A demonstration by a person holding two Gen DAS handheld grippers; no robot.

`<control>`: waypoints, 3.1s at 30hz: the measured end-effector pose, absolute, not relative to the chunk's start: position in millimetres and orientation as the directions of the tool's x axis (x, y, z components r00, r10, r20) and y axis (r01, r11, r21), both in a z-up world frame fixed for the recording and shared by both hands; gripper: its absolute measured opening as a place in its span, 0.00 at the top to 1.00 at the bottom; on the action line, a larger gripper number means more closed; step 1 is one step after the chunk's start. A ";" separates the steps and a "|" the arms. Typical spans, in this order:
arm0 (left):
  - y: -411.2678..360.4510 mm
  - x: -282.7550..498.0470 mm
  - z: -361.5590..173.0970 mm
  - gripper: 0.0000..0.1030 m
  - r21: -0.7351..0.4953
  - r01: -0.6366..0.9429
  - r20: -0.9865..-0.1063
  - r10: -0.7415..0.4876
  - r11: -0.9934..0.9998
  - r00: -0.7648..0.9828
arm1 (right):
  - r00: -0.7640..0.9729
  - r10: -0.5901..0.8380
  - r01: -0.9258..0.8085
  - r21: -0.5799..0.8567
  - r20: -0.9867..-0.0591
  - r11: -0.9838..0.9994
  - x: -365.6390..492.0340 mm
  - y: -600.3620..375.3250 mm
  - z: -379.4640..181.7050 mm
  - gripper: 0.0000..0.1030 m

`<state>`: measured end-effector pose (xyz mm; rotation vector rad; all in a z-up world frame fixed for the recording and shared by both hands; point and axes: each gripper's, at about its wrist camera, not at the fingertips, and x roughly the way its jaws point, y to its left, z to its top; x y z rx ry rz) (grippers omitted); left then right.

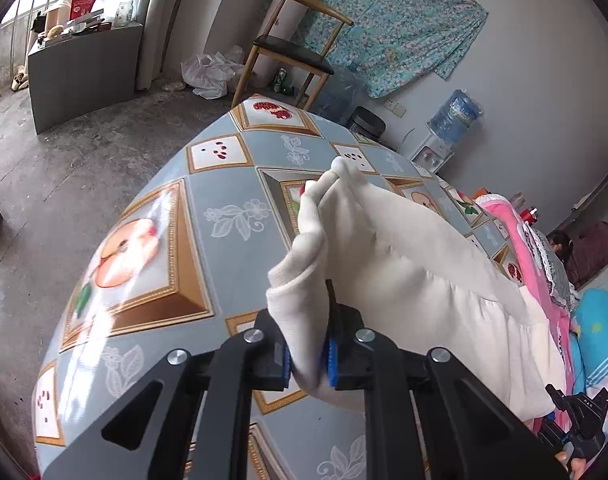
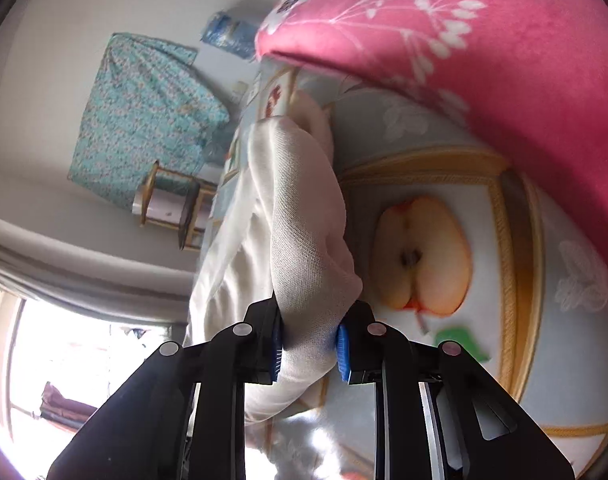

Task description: Fold large clothes

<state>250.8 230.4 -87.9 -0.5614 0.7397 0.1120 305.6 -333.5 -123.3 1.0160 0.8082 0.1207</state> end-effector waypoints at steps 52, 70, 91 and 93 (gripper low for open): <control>125.1 89.1 8.3 0.05 0.014 -0.070 -0.556 0.066 0.997 0.829 | 0.866 0.016 -0.066 -0.084 -0.500 0.994 146.3 -129.1 -12.7 0.07; 119.0 97.2 -32.7 0.05 0.034 -0.149 -0.755 0.123 0.988 0.644 | 0.773 -0.003 -0.058 -0.075 -0.635 0.996 154.9 -121.4 -39.6 0.07; 123.7 107.8 -48.0 0.05 0.005 -0.146 -0.804 0.091 0.989 0.587 | 0.687 -0.008 -0.069 -0.077 -0.727 0.995 169.1 -105.0 -62.4 0.07; 124.0 108.5 -49.2 0.05 0.007 -0.148 -0.806 0.093 0.989 0.584 | 0.685 -0.007 -0.071 -0.075 -0.728 0.995 169.2 -105.2 -62.6 0.07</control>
